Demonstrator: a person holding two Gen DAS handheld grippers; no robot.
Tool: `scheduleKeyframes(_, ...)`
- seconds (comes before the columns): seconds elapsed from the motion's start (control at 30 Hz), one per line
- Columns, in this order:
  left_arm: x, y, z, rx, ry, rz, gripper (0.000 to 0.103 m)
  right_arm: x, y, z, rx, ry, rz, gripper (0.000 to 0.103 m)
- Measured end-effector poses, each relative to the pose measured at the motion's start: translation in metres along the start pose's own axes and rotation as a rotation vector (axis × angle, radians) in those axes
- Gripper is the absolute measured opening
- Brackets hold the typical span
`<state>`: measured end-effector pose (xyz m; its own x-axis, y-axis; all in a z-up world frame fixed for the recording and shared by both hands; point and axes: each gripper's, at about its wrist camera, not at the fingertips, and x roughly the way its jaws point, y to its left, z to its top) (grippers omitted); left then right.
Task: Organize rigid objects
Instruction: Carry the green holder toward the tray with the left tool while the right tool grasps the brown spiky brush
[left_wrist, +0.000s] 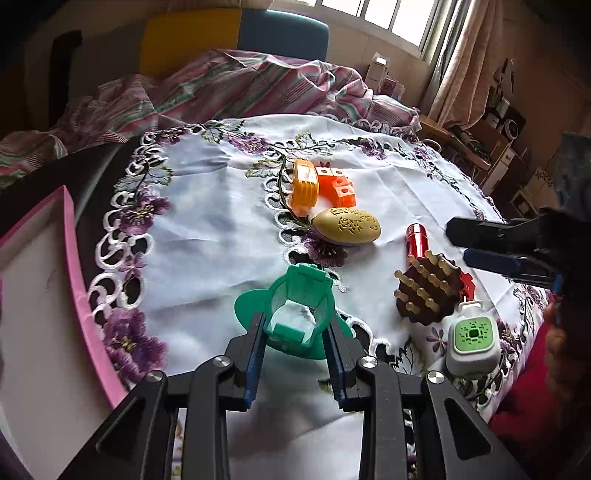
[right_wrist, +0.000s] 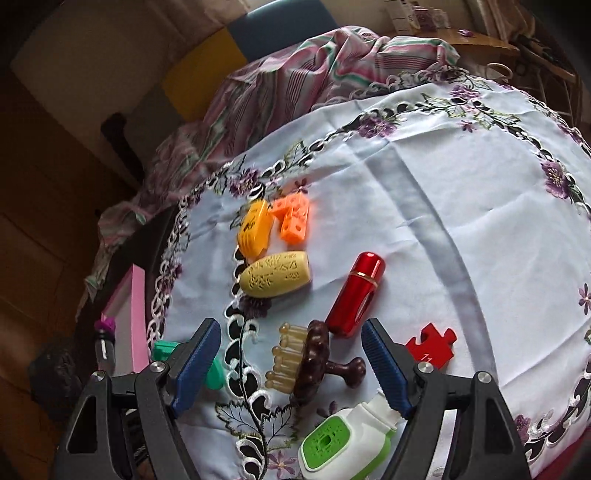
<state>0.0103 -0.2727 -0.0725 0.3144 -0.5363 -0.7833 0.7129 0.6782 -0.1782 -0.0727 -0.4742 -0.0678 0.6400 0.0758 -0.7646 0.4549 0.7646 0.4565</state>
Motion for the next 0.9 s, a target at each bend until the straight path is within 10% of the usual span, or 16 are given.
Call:
scheduleKeyframes(0.43,-0.050,0.013,-0.010,-0.005,-0.087,0.041,0.031,0.047,0.030,-0.016,-0.228,0.153,-0.268,0.080)
scheduleKeyframes(0.53,-0.062,0.019,-0.012,-0.009,-0.112,0.067,0.031,0.054,0.038,-0.021,-0.308,0.153,-0.326,0.055)
scheduleKeyframes(0.9,-0.101,0.057,-0.022,-0.084,-0.175,0.195,0.031,0.055,0.041,-0.022,-0.321,0.152,-0.333,0.055)
